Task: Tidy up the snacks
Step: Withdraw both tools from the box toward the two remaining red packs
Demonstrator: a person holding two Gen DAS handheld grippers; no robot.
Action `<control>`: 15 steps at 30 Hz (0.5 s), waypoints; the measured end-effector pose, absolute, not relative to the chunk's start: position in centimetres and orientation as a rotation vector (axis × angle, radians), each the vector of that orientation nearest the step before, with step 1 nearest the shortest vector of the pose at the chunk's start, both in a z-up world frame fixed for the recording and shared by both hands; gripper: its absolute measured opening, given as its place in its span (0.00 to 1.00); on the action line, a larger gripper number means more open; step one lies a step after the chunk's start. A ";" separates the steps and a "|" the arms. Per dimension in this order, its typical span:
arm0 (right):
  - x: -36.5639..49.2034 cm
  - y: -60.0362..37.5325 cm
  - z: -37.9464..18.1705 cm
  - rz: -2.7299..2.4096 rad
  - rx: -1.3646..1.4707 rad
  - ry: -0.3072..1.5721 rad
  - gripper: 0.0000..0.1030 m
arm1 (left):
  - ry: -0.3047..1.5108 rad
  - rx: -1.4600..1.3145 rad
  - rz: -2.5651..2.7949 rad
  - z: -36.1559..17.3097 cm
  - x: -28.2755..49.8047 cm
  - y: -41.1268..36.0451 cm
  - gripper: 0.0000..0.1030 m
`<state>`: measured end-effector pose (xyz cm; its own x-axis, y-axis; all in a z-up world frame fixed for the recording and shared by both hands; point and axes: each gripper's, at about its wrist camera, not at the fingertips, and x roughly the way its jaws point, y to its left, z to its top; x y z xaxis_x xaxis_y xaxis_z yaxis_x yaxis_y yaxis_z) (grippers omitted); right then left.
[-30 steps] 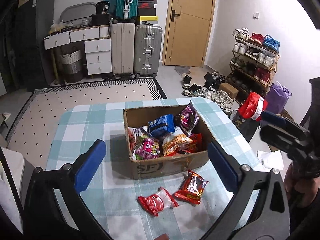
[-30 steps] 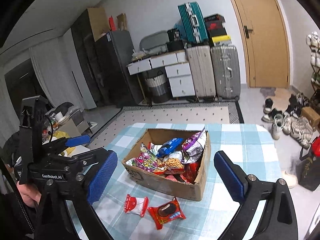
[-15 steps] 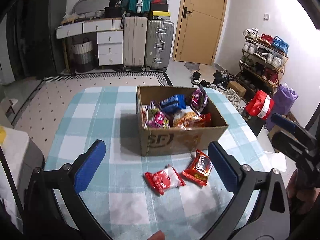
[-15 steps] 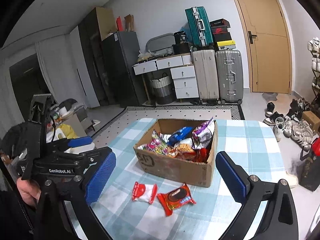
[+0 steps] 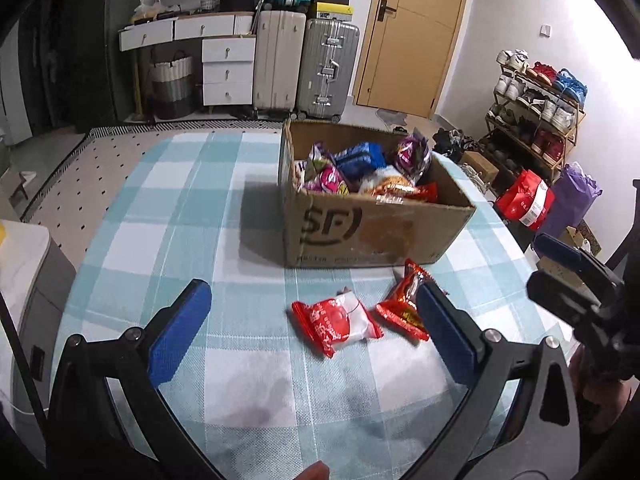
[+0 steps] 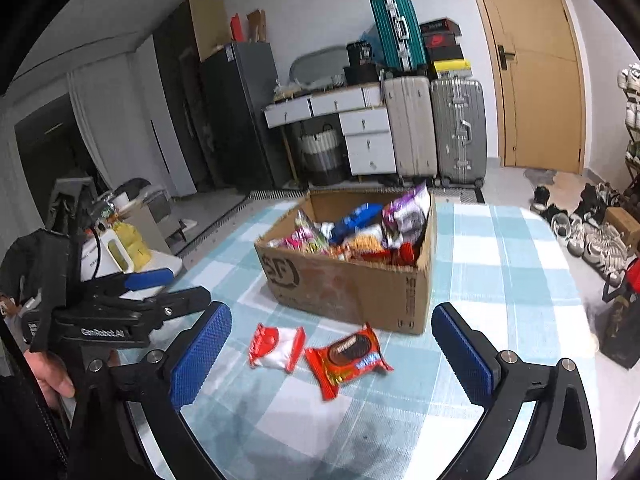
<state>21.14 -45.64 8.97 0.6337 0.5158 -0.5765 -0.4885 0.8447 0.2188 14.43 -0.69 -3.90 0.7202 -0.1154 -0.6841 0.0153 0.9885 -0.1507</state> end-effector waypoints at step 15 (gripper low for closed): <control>24.3 -43.7 1.7 0.566 -0.033 0.819 0.99 | 0.844 -0.179 -0.068 -9.3 16.0 0.1 0.99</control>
